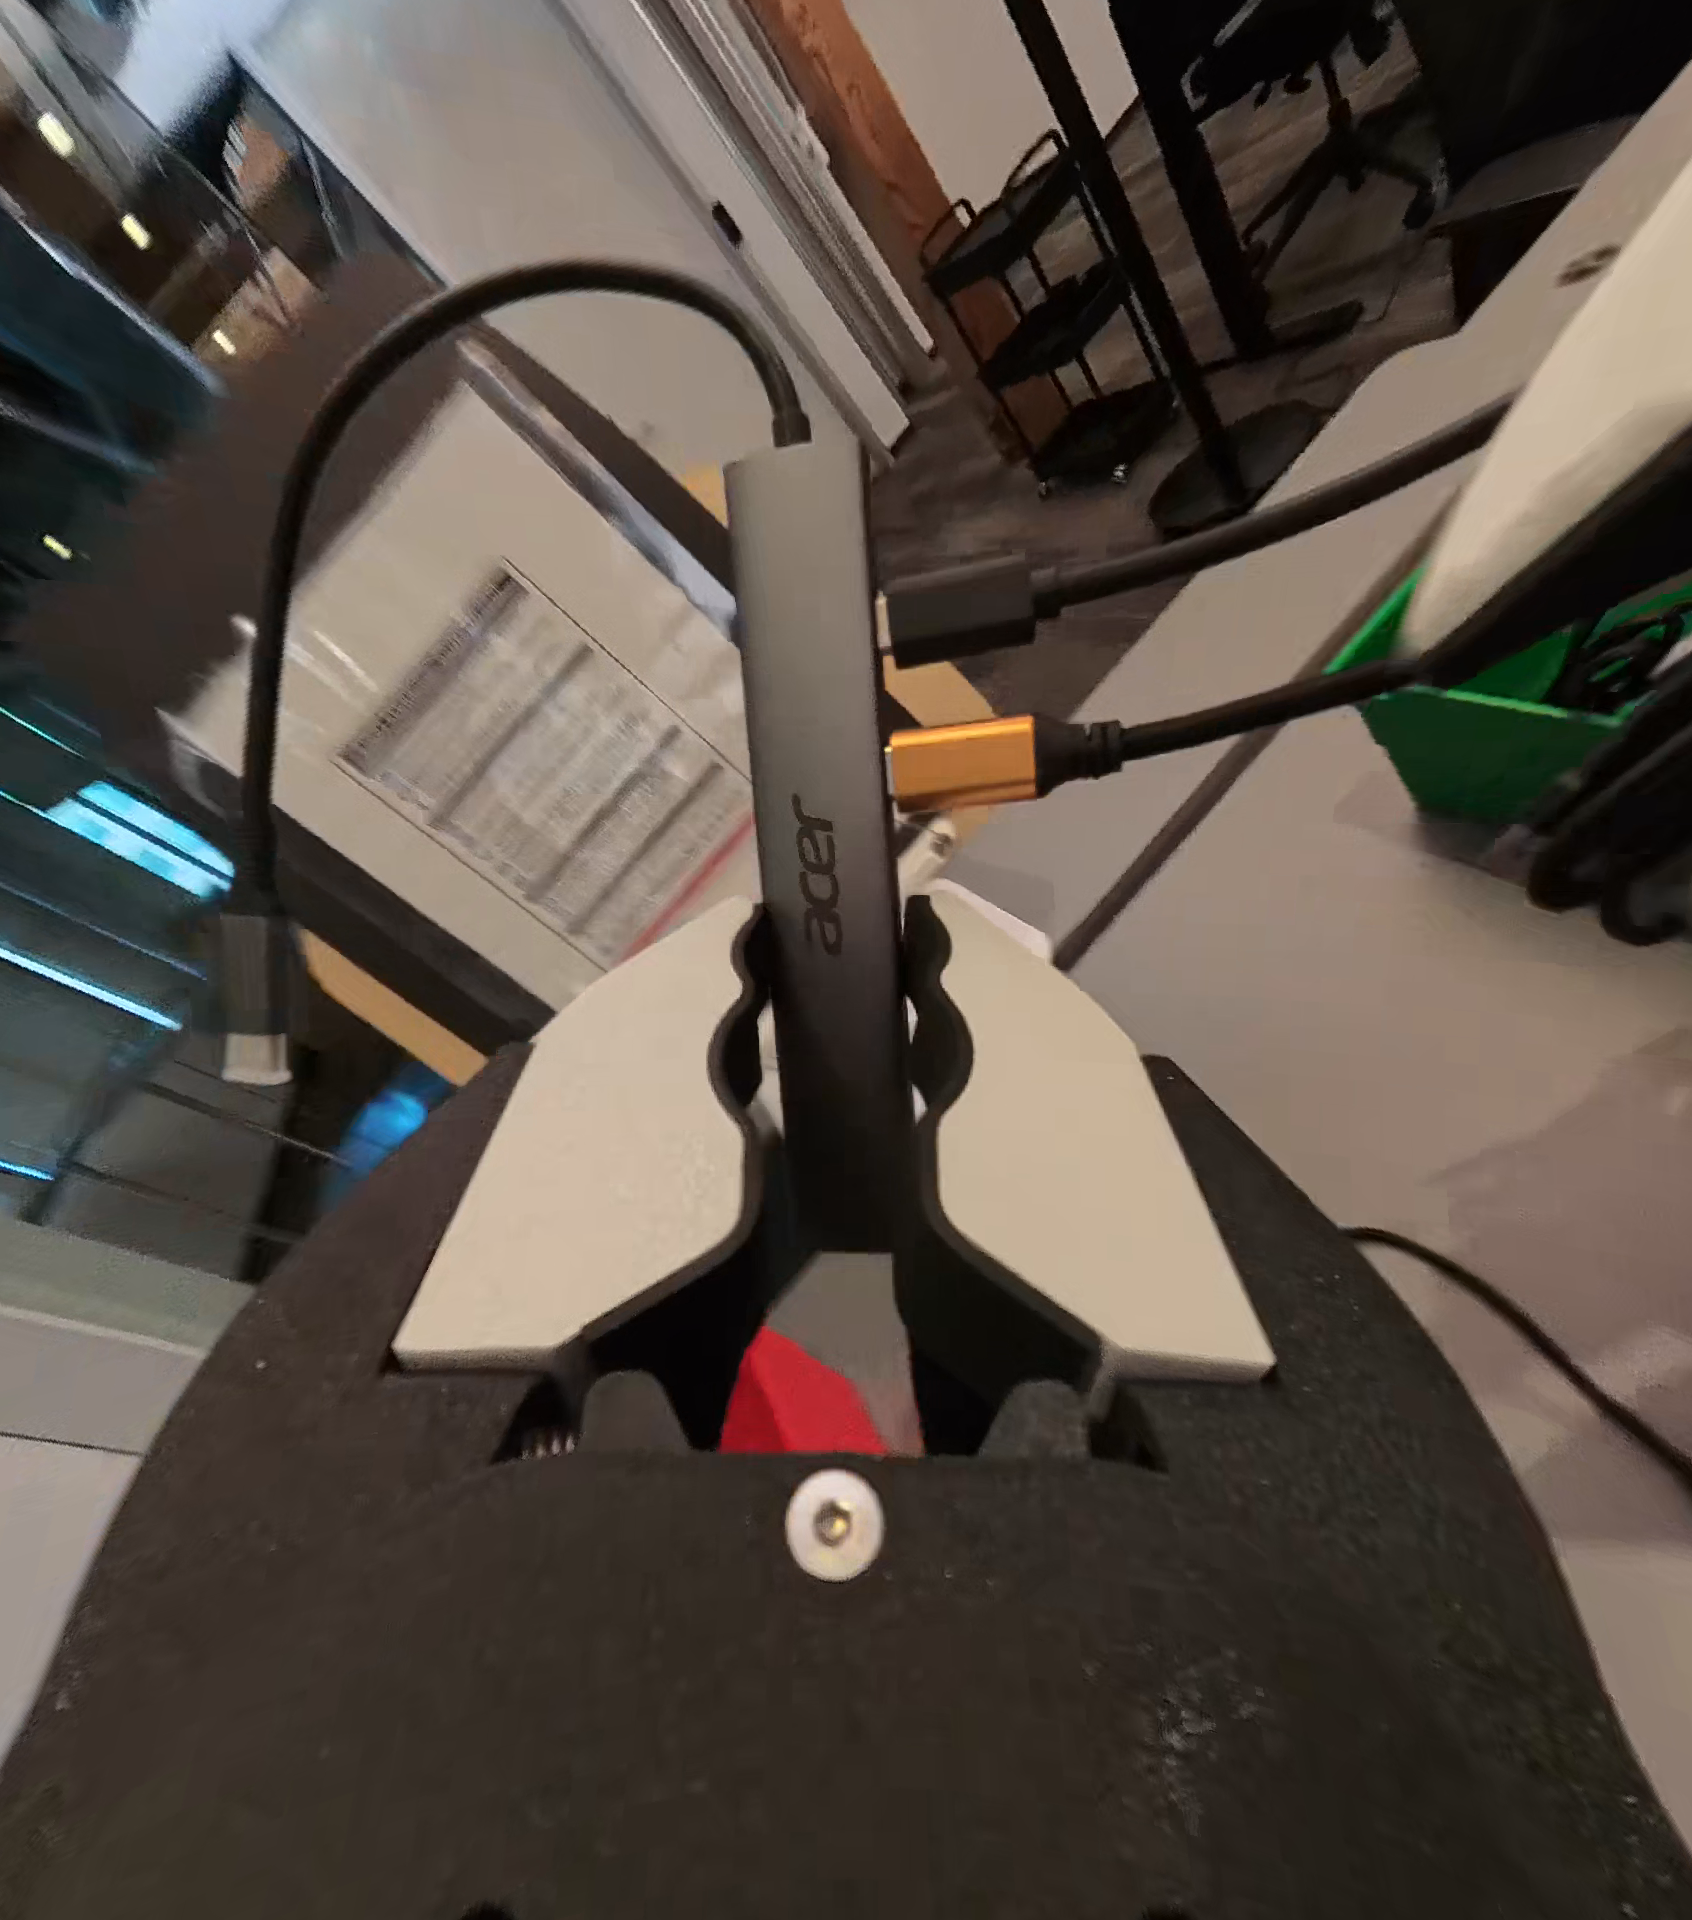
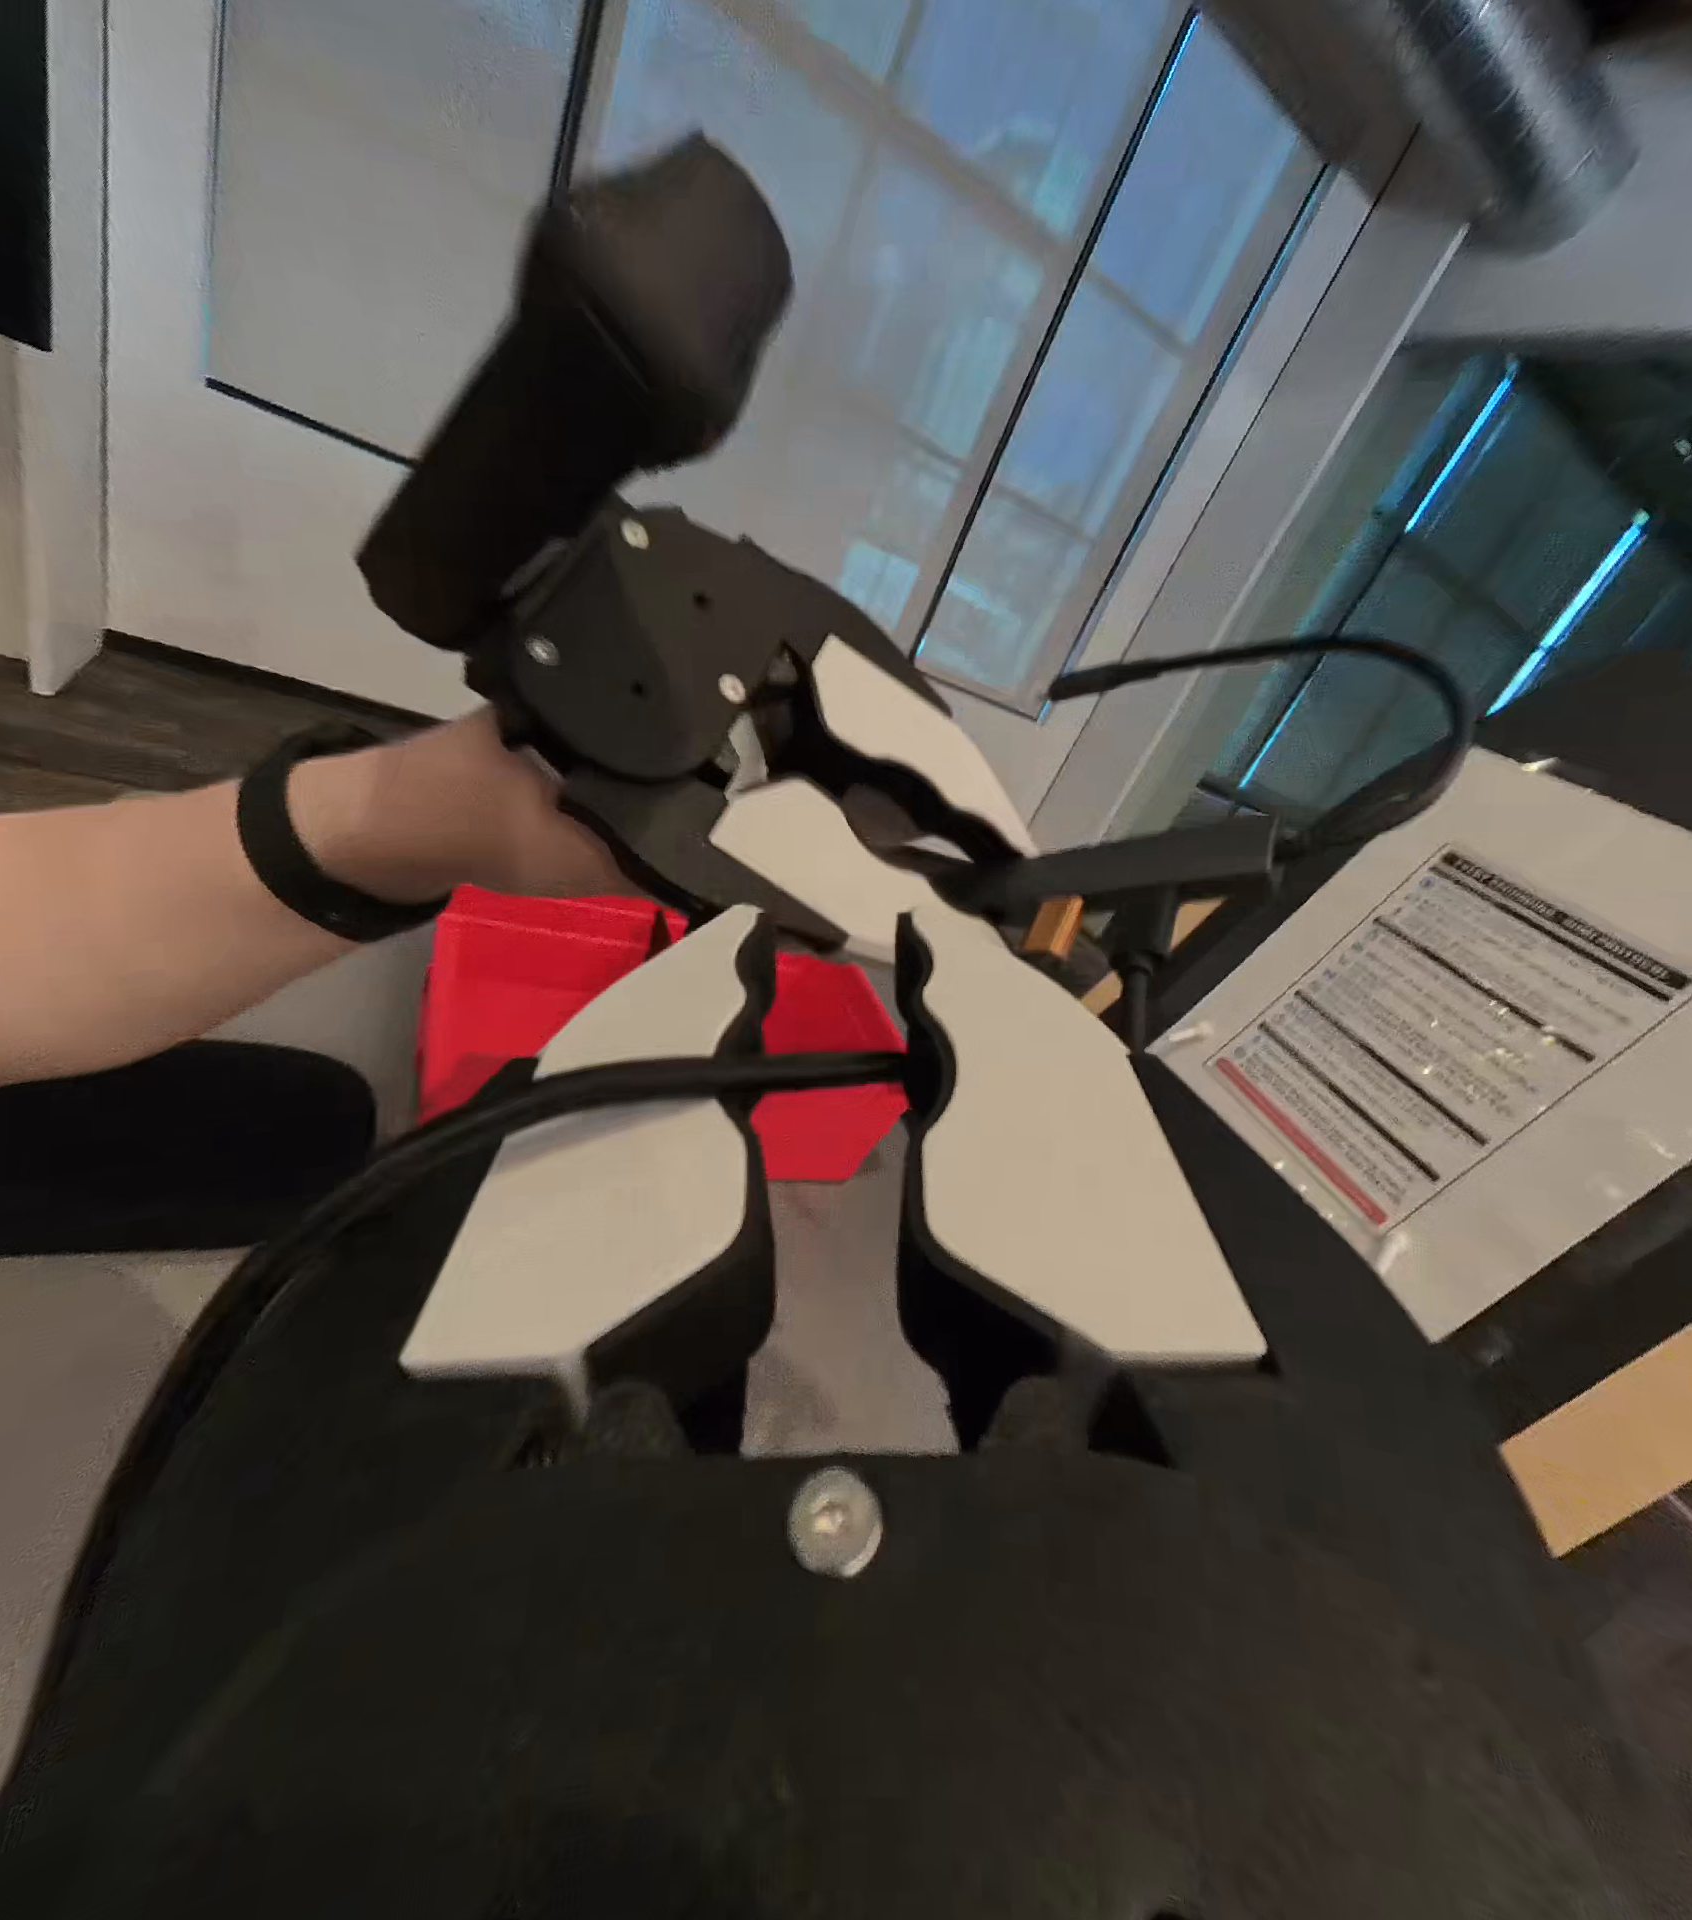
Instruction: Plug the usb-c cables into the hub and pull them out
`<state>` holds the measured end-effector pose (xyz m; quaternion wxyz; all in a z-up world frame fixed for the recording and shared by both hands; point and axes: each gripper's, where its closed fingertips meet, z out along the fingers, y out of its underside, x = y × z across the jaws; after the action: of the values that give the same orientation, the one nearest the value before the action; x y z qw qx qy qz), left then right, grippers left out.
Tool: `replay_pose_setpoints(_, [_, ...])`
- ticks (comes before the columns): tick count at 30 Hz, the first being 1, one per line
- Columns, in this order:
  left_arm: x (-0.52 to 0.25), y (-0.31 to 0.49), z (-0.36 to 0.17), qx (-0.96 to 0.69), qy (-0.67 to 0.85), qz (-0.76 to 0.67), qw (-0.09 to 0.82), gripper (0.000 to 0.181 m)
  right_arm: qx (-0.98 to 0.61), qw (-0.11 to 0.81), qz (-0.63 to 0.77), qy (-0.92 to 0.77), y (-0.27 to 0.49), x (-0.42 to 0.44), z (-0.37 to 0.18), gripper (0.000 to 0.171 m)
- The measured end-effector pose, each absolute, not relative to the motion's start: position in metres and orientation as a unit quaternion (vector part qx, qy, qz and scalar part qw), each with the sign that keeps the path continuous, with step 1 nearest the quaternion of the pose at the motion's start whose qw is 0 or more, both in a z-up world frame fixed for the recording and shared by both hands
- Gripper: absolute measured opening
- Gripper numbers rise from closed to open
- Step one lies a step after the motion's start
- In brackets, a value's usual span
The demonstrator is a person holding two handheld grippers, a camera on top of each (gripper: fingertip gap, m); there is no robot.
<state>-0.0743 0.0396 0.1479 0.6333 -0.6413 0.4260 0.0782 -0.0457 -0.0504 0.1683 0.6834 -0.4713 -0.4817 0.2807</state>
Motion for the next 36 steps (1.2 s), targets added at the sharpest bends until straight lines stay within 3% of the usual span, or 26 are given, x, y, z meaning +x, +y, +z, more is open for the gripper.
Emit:
replay_pose_setpoints(5, [-0.065, 0.074, 0.070, -0.734, 0.368, -0.026, 0.570, 0.024, -0.520, 0.630, 0.312, -0.485, -0.044, -0.030, 0.149, 0.026])
replay_pose_setpoints(9, [-0.058, 0.085, 0.030, -0.771, 0.325, -0.113, 0.535, 0.023, -0.574, 0.612, 0.218, -0.498, -0.015, -0.018, 0.119, 0.026])
replay_pose_setpoints(16, [-0.060, 0.097, 0.015, -0.782, 0.293, -0.169, 0.524, 0.024, -0.610, 0.505, 0.129, -0.597, -0.014, -0.029, 0.060, 0.032])
replay_pose_setpoints(20, [-0.065, 0.100, 0.015, -0.783, 0.270, -0.215, 0.518, 0.024, -0.578, 0.537, 0.132, -0.601, -0.014, -0.043, 0.070, 0.036])
replay_pose_setpoints(27, [-0.079, 0.115, -0.016, -0.797, 0.284, -0.215, 0.487, 0.024, -0.505, 0.579, 0.307, -0.561, -0.019, -0.046, 0.089, 0.043])
replay_pose_setpoints(32, [-0.083, 0.128, -0.055, -0.819, 0.292, -0.187, 0.456, 0.023, -0.445, 0.634, 0.452, -0.441, -0.002, -0.038, 0.124, 0.043])
replay_pose_setpoints(36, [-0.088, 0.136, -0.087, -0.837, 0.310, -0.134, 0.431, 0.023, -0.427, 0.605, 0.560, -0.372, 0.010, -0.030, 0.126, 0.042])
